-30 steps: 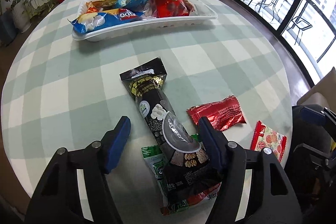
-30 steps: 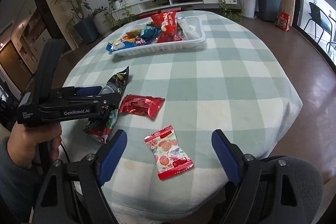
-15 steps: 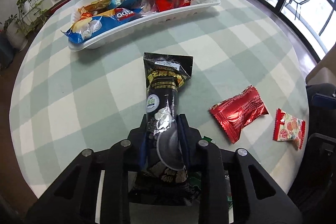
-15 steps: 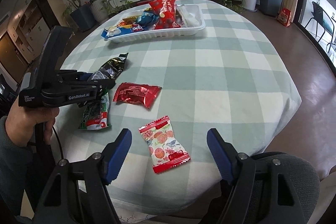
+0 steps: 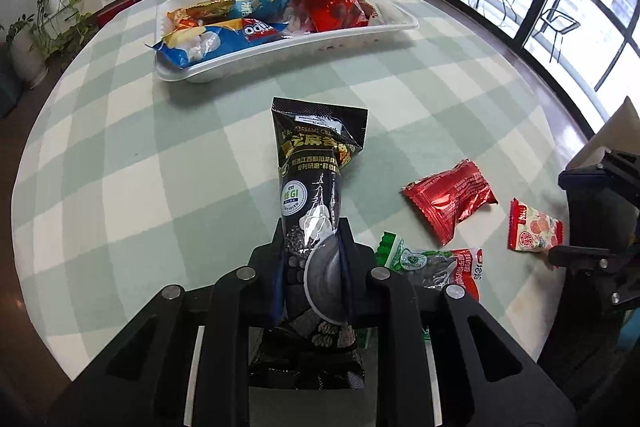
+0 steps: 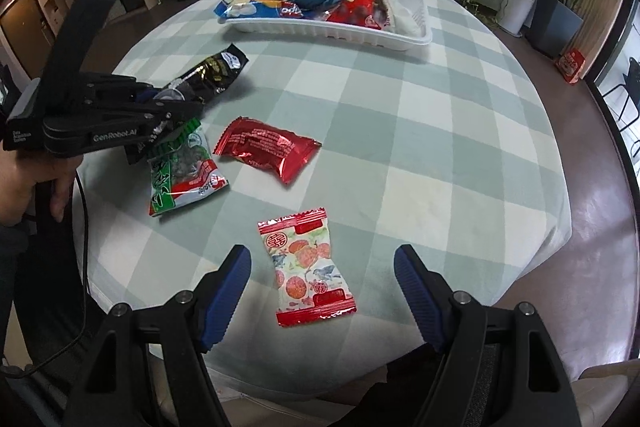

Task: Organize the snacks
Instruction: 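Lift the black packet with left tool while right tool grasps white-red candy packet, then carry both packets into the white tray and open both tools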

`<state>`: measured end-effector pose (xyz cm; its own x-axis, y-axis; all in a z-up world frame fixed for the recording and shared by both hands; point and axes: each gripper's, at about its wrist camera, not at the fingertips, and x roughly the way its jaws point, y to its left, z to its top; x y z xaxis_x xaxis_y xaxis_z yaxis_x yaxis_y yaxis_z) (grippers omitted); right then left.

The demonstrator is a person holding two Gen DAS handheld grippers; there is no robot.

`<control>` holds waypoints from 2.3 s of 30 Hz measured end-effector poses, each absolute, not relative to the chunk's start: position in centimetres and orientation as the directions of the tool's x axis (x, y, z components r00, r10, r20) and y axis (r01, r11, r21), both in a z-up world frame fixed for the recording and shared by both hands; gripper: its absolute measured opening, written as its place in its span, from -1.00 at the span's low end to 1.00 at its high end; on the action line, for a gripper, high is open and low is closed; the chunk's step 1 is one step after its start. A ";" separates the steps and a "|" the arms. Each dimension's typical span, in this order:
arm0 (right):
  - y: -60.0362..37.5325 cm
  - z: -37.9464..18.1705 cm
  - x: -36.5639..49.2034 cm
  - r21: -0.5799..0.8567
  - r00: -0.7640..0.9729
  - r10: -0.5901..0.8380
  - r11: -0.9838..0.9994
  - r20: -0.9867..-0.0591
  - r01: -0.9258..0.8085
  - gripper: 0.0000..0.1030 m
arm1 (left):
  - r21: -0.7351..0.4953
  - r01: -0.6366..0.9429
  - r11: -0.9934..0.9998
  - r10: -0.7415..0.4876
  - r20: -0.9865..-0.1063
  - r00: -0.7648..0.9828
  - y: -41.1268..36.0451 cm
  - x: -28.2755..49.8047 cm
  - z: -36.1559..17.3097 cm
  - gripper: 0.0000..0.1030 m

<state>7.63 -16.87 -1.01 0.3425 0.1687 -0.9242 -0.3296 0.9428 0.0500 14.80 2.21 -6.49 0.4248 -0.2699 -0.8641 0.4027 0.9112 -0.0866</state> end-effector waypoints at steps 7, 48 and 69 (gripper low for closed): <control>-15.9 -3.3 8.0 0.024 0.262 0.135 0.922 -0.956 -0.386 0.18 | -0.196 0.364 0.911 -0.353 -0.826 0.439 4.0 13.6 -5.9 -0.63; -27.5 7.1 17.9 0.406 0.606 0.334 0.914 -0.722 -0.021 -0.33 | -0.284 0.317 0.905 -0.423 -0.672 0.607 10.5 18.9 3.7 -0.63; -10.6 1.6 32.2 0.245 0.545 0.378 0.921 -0.749 -0.301 -0.33 | -0.234 0.345 0.909 -0.396 -0.742 0.540 5.7 39.1 1.2 -0.63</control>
